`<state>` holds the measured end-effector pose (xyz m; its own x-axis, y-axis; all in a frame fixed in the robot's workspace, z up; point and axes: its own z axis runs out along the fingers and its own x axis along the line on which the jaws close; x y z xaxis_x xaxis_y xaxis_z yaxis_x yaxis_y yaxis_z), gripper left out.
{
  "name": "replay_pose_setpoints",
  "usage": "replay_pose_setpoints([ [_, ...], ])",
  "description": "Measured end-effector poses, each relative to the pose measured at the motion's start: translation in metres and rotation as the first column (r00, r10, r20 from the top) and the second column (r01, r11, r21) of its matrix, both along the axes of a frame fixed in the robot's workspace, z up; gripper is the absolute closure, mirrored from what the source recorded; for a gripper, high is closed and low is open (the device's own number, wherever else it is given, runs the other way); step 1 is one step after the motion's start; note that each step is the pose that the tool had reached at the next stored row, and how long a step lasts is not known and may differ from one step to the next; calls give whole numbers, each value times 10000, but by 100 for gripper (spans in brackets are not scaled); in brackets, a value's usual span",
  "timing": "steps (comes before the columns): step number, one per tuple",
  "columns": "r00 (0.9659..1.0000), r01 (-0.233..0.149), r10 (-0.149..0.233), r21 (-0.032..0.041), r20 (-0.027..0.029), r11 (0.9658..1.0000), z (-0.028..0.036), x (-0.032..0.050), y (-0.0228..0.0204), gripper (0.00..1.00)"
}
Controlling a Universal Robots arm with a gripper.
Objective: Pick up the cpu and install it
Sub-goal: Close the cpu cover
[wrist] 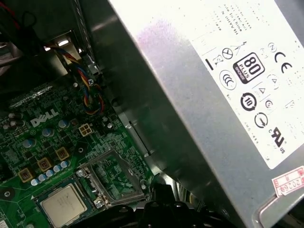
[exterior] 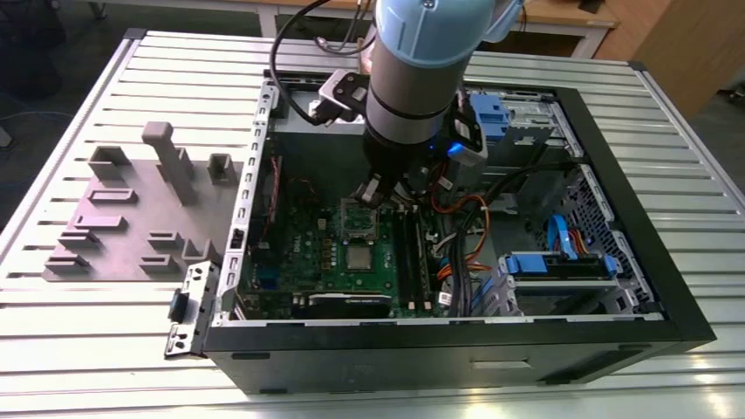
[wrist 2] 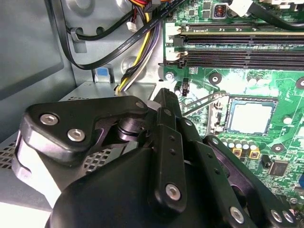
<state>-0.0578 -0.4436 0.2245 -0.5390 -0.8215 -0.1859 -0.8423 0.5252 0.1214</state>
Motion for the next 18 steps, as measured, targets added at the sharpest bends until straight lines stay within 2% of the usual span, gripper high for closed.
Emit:
replay_pose_setpoints([
  [6,10000,0,0,-23,0,10000,27,-2,0,89],
  [12,10000,0,0,-85,1,10000,53,-5,0,89],
  [15,10000,0,0,-128,0,9999,67,-7,0,89],
  [18,10000,1,-1,-201,0,9998,76,-11,0,89],
])
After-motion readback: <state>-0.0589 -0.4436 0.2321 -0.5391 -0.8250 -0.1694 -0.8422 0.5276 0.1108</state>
